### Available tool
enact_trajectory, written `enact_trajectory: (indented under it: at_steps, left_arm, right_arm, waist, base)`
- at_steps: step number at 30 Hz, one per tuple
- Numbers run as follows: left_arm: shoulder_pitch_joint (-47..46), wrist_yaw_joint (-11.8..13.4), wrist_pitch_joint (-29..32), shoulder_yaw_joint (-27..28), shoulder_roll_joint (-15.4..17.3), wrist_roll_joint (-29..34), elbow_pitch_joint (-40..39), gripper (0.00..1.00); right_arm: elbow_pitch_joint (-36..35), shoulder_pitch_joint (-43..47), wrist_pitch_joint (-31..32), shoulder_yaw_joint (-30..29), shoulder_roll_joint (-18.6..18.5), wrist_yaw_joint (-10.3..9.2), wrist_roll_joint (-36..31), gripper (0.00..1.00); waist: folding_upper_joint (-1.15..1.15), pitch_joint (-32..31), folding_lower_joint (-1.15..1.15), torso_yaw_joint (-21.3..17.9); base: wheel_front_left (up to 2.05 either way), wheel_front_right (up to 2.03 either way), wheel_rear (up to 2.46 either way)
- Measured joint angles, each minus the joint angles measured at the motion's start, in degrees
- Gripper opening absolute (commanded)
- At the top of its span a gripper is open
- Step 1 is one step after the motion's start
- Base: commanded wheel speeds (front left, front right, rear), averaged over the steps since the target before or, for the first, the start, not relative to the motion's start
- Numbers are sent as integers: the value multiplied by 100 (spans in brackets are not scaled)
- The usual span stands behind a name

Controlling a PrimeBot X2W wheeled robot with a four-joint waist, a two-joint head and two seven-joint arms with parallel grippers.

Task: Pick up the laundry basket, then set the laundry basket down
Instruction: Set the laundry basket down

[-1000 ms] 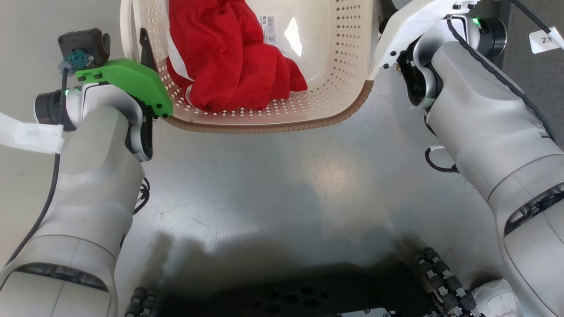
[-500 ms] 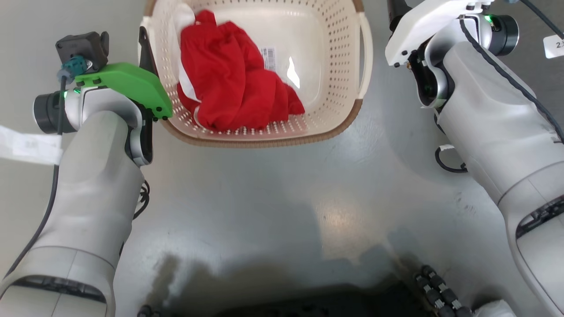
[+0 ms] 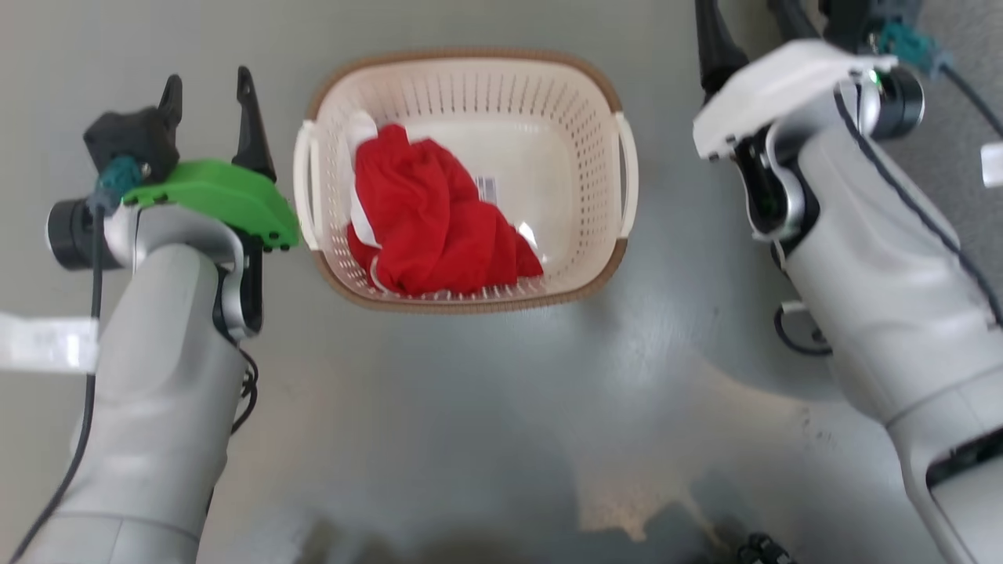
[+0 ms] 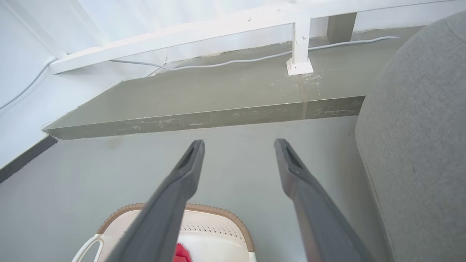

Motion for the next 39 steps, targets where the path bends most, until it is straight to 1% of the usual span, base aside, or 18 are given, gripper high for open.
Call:
enact_trajectory:
  at_steps: [9, 10, 15, 18, 21, 30, 34, 39]
  left_arm:
    - [1065, 1, -1, 389, 9, 428, -1009, 100]
    - [1065, 1, -1, 389, 9, 428, -1009, 100]
    - [1571, 1, -1, 461, -51, 516, -1438, 100]
    - [1921, 1, -1, 508, -65, 689, -1615, 100]
    - [2301, 1, 0, 582, -67, 740, -1720, 100]
    - [3346, 1, 0, 753, -65, 836, -1994, 100]
    - [3675, 1, 0, 797, -64, 853, -2091, 100]
    - [4022, 1, 0, 876, -60, 1020, -2252, 100]
  right_arm:
    - [-995, 1165, -1, -552, -30, -3, -649, 100]
    - [-995, 1165, -1, -552, -30, -3, -649, 100]
    - [-1427, 1807, -9, -802, -32, -9, -900, 100]
    - [-1618, 2238, -9, -947, -27, -9, -987, 100]
    - [-1802, 2668, -9, -1065, 0, -45, -1101, 100]
    - [-2229, 3864, -9, -1278, 155, -45, -1325, 100]
    - [-2396, 4332, -9, -1315, 258, -46, -1392, 100]
    - [-2572, 4732, -9, -1380, 286, -49, -1486, 100]
  waist:
    - [0, -807, 0, 59]
    - [0, -807, 0, 59]
    - [0, -1211, 0, 118]
    - [0, -1454, 0, 167]
    - [0, -1698, 0, 219]
    - [0, -2438, 0, 334]
    - [0, -2745, -1, 355]
    - [0, -3069, -1, 356]
  base:
    - [0, 0, 0]
    - [0, 0, 0]
    - [0, 0, 0]
    - [0, 0, 0]
    - [0, 0, 0]
    - [0, 0, 0]
    - [0, 0, 0]
    - [0, 0, 0]
